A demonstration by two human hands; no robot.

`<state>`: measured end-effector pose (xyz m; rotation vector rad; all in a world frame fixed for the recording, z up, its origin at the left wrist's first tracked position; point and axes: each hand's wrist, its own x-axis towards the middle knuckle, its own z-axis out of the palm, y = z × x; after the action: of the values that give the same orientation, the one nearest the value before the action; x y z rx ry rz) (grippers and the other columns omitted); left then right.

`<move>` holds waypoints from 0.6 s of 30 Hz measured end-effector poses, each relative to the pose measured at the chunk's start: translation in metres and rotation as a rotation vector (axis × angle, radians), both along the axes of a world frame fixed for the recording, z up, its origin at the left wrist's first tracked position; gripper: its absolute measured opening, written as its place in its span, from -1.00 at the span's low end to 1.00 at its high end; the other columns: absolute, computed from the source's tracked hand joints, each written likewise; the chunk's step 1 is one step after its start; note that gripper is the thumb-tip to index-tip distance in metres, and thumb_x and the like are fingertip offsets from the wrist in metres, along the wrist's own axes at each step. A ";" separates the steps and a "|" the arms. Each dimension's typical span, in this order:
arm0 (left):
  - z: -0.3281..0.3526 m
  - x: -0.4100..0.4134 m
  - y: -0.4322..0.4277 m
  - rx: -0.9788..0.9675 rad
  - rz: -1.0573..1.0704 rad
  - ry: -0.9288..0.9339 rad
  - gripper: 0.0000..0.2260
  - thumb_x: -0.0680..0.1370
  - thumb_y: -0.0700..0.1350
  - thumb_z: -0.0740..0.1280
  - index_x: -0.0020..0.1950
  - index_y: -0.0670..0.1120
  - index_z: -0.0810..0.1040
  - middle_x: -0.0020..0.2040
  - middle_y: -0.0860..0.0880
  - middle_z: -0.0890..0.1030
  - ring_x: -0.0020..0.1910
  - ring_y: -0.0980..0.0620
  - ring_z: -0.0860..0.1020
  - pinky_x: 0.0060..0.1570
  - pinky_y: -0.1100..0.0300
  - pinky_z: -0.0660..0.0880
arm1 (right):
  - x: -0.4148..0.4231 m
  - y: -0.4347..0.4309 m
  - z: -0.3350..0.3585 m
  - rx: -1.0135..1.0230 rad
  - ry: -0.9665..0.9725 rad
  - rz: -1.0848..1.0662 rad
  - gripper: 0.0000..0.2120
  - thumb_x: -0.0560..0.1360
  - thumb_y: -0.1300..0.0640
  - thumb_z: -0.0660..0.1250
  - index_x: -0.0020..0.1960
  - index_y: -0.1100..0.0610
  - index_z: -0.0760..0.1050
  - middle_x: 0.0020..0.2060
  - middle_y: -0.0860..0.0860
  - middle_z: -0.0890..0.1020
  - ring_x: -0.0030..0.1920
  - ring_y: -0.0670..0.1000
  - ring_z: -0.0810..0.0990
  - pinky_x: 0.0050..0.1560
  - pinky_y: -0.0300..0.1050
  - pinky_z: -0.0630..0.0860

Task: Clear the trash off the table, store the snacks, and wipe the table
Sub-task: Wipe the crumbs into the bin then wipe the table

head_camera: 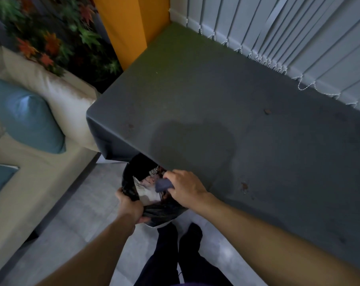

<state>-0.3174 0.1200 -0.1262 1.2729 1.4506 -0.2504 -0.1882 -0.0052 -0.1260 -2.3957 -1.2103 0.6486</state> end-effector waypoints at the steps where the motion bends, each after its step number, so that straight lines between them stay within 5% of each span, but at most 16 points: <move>1: -0.001 0.000 -0.001 -0.004 -0.002 0.004 -0.52 0.56 -0.38 0.16 0.18 0.17 0.11 0.18 -0.17 0.41 -0.12 -0.43 0.63 -0.29 -0.32 0.62 | 0.001 -0.004 -0.001 0.008 -0.013 -0.009 -0.80 0.49 0.18 0.33 0.11 0.15 0.51 -0.01 0.12 0.59 0.01 0.27 0.59 -0.08 0.11 0.51; 8: -0.001 0.005 -0.012 -0.020 0.006 0.016 -0.55 0.60 -0.35 0.17 0.31 0.08 0.12 0.19 -0.14 0.38 -0.05 -0.34 0.62 -0.31 -0.16 0.66 | 0.014 -0.030 -0.004 0.209 0.063 -0.220 -0.71 0.51 0.14 0.37 0.22 0.08 0.55 0.05 0.03 0.56 0.01 0.16 0.60 -0.05 0.06 0.55; 18: -0.006 0.023 -0.023 -0.056 0.011 0.004 -0.51 0.60 -0.36 0.17 0.39 0.08 0.12 0.21 -0.10 0.36 0.00 -0.30 0.60 -0.27 -0.12 0.66 | 0.107 -0.084 -0.002 0.291 -0.150 -0.740 -0.71 0.46 0.34 0.32 0.17 0.19 0.55 0.09 0.14 0.52 0.08 0.17 0.55 0.10 -0.09 0.43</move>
<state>-0.2947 0.0969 -0.1325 1.2193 1.4443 -0.2850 -0.0813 -0.0889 -0.1281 -2.4090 -0.3517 0.0545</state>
